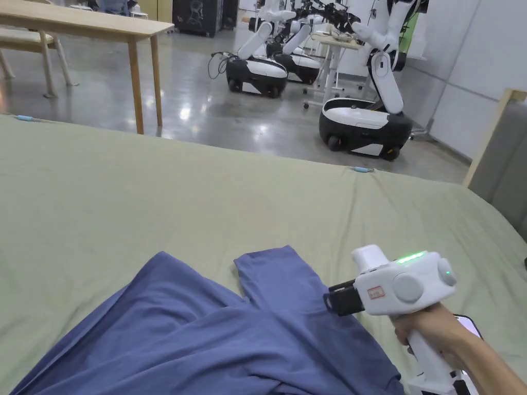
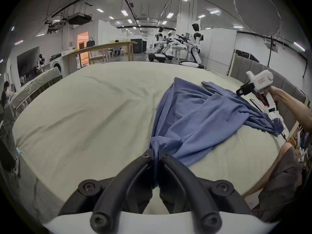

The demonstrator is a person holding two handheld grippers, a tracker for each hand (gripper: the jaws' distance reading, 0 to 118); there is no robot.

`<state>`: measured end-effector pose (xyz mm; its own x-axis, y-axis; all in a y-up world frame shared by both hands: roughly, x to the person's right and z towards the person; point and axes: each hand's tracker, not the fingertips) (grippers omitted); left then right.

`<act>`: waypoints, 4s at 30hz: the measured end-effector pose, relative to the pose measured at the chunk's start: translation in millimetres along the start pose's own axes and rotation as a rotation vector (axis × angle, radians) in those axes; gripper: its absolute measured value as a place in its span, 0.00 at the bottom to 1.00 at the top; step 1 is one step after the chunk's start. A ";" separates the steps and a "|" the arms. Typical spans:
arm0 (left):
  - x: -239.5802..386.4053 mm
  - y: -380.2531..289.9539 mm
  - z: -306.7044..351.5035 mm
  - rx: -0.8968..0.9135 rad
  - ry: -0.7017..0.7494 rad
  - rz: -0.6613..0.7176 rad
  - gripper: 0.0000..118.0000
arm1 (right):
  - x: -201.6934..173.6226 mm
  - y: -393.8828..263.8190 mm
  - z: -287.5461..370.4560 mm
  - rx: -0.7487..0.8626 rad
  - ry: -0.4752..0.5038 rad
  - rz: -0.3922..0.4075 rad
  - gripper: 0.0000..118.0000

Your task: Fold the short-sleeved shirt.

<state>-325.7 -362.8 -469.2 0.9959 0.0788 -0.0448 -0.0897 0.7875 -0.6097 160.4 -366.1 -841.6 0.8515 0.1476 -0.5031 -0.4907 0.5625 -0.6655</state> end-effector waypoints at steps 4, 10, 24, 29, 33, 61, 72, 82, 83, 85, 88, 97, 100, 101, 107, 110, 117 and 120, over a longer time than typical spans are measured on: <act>2.6 2.2 -0.5 -0.008 0.004 -0.009 0.03 | -20.7 -7.6 -15.0 -0.086 0.089 0.019 0.59; 5.9 6.5 -4.6 -0.018 0.012 -0.017 0.03 | -52.0 -10.4 -5.5 -0.024 0.027 0.157 0.07; 8.4 156.1 18.9 0.317 -0.126 0.031 0.03 | -21.8 14.2 218.4 0.588 -0.016 -0.142 0.06; 28.6 285.0 35.6 0.496 -0.116 -0.009 0.03 | -1.1 75.6 295.7 0.716 -0.160 -0.058 0.06; 38.0 391.0 56.6 0.599 -0.107 -0.022 0.02 | 11.0 124.6 358.4 0.836 -0.271 -0.051 0.06; 26.8 522.8 -53.3 0.532 0.046 0.017 0.00 | 88.1 226.4 301.7 0.806 -0.312 -0.418 0.06; 4.1 408.3 -90.3 0.403 -0.072 0.097 0.00 | 70.5 121.2 251.8 0.740 -0.220 -0.437 0.06; -0.7 174.4 13.6 0.364 -0.138 -0.003 0.00 | -5.3 -88.0 308.0 0.551 -0.055 -0.225 0.06; 0.2 146.6 23.0 0.341 -0.157 -0.003 0.00 | -14.5 -113.7 308.3 0.507 -0.054 -0.229 0.06; -1.6 98.6 35.1 0.301 -0.176 0.018 0.00 | -29.2 -158.7 300.6 0.427 -0.018 -0.229 0.06; -5.9 38.3 39.7 0.200 -0.197 0.062 0.00 | -48.3 -217.2 274.1 0.252 -0.006 -0.211 0.06; -24.6 -44.6 4.6 0.013 -0.125 0.079 0.00 | -48.2 -278.5 189.1 -0.036 0.064 -0.197 0.06; -21.9 -46.8 6.9 0.049 -0.124 0.084 0.27 | -43.0 -277.3 192.8 -0.022 0.078 -0.248 0.15; -23.3 -44.3 8.2 0.054 -0.134 0.099 0.73 | -41.1 -278.5 195.2 -0.001 0.082 -0.248 0.45; -25.9 -34.5 62.6 0.095 -0.150 0.211 0.97 | -35.5 -297.0 281.4 0.250 0.005 -0.312 0.95; -32.9 -45.5 115.1 0.164 -0.103 0.221 0.86 | -48.7 -320.1 342.9 0.397 -0.023 -0.388 0.86; -32.5 -60.6 140.6 0.172 -0.031 0.257 0.04 | -98.9 -350.3 396.7 0.522 -0.100 -0.421 0.02; -30.7 -47.4 119.5 0.162 -0.059 0.201 0.12 | -104.9 -340.4 390.0 0.517 -0.061 -0.381 0.02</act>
<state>-353.5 -329.5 -344.4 0.9559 0.2751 -0.1031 -0.2911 0.8395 -0.4588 310.2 -255.8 -347.3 0.9649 -0.1028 -0.2416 -0.0122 0.9015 -0.4326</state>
